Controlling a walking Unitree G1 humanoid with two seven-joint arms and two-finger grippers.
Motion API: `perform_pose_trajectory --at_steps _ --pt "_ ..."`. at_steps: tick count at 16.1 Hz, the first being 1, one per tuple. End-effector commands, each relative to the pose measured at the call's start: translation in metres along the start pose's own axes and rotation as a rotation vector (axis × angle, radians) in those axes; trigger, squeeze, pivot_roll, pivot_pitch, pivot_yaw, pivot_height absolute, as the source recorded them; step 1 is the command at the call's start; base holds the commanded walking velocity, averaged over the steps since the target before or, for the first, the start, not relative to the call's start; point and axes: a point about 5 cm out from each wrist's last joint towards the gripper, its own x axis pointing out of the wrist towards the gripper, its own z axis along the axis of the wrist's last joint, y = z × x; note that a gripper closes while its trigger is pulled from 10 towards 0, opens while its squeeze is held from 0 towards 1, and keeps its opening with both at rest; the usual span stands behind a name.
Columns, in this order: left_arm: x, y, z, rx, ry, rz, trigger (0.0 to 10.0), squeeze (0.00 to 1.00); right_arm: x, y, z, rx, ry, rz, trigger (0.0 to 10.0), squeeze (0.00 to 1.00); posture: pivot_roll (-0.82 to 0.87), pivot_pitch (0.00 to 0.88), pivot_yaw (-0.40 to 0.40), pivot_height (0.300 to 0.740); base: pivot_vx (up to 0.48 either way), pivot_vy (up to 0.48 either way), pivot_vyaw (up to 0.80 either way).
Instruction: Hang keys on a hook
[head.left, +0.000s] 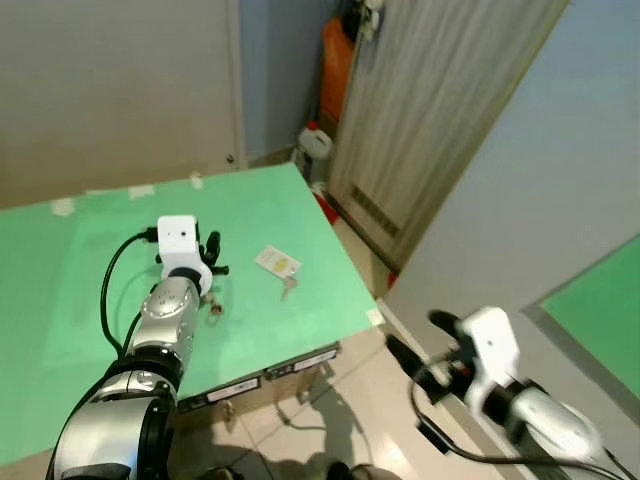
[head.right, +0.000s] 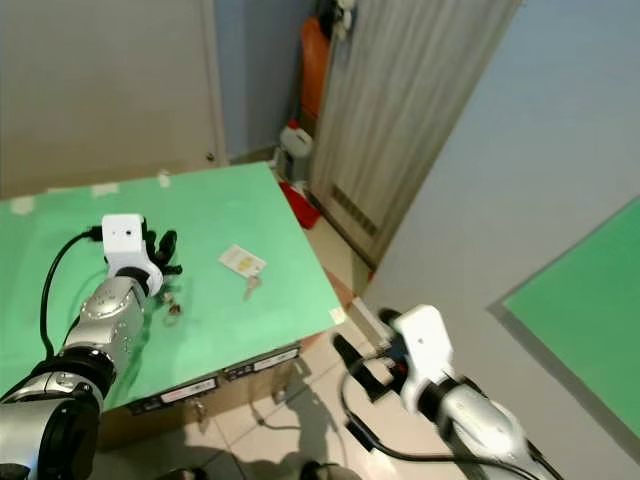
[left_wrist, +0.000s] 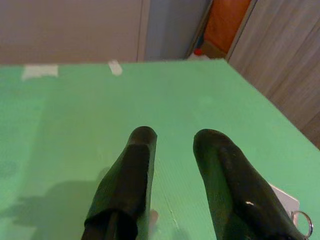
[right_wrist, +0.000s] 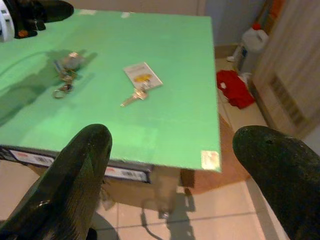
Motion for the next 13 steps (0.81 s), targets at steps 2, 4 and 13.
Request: perform_pose_trajectory --at_steps 2,4,13 --pt "-0.002 -0.004 -0.006 0.017 0.021 -0.033 0.0 0.00 0.003 0.001 -0.001 0.002 0.020 -0.014 10.0 0.00 -0.12 0.079 -0.084 0.740 0.000 0.000 0.00" --pt "-0.002 -0.009 -0.002 0.036 -0.023 -0.060 0.0 0.00 0.008 0.004 0.001 -0.002 0.018 -0.011 10.0 0.00 -0.11 0.063 -0.070 0.740 0.000 0.000 0.00" --pt "-0.004 0.020 -0.010 0.142 0.087 0.165 10.0 1.00 -0.016 0.004 -0.003 0.000 0.047 -0.080 10.0 0.00 -0.19 0.081 -0.048 0.740 0.000 0.000 0.00"
